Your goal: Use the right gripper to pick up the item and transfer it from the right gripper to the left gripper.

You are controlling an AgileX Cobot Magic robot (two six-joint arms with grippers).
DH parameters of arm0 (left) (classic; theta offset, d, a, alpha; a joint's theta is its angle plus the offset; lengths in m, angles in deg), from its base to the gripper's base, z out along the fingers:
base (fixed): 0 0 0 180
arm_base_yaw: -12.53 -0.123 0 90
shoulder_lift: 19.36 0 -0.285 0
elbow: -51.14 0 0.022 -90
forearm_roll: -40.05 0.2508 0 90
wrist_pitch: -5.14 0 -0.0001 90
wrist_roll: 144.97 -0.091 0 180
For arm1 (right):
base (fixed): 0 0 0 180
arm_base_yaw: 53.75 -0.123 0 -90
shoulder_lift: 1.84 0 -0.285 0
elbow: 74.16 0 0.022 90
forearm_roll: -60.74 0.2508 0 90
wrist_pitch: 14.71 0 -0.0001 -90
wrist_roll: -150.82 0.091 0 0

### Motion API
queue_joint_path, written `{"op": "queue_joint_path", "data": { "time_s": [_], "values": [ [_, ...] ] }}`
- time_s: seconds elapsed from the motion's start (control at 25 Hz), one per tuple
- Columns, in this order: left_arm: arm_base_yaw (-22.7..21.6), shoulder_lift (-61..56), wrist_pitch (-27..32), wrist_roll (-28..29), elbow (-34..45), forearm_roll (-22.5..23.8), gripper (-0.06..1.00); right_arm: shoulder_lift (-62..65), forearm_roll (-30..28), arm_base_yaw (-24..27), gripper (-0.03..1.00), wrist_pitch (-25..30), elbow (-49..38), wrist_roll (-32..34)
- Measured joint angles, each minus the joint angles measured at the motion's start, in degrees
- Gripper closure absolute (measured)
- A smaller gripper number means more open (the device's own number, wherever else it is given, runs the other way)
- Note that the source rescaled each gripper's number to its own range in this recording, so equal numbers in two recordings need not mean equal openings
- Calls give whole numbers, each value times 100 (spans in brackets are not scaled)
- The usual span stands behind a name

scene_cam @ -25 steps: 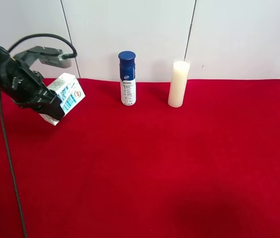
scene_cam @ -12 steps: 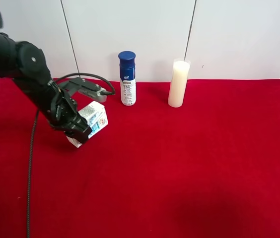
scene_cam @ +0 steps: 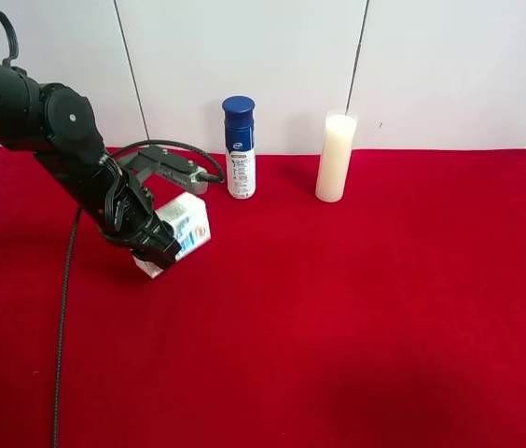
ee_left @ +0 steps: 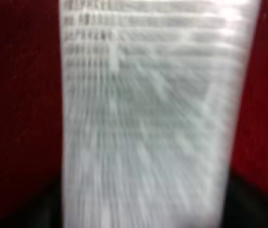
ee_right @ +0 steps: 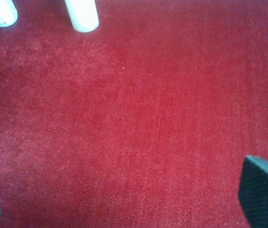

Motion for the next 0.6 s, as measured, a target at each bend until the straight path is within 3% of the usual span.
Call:
{"op": "queue_joint_path", "data": {
  "time_s": [0.12, 0.2, 0.32, 0.6],
  "values": [
    [0, -6, -79, 85, -19, 0, 19, 0, 0, 0, -3, 0, 0, 0],
    [0, -6, -92, 136, -31, 0, 3, 0, 0, 0, -3, 0, 0, 0],
    [0, -6, -92, 169, -40, 0, -4, 0, 0, 0, -3, 0, 0, 0],
    [0, -11, 18, 169, -87, 0, -5, 0, 0, 0, -3, 0, 0, 0]
  ]
}}
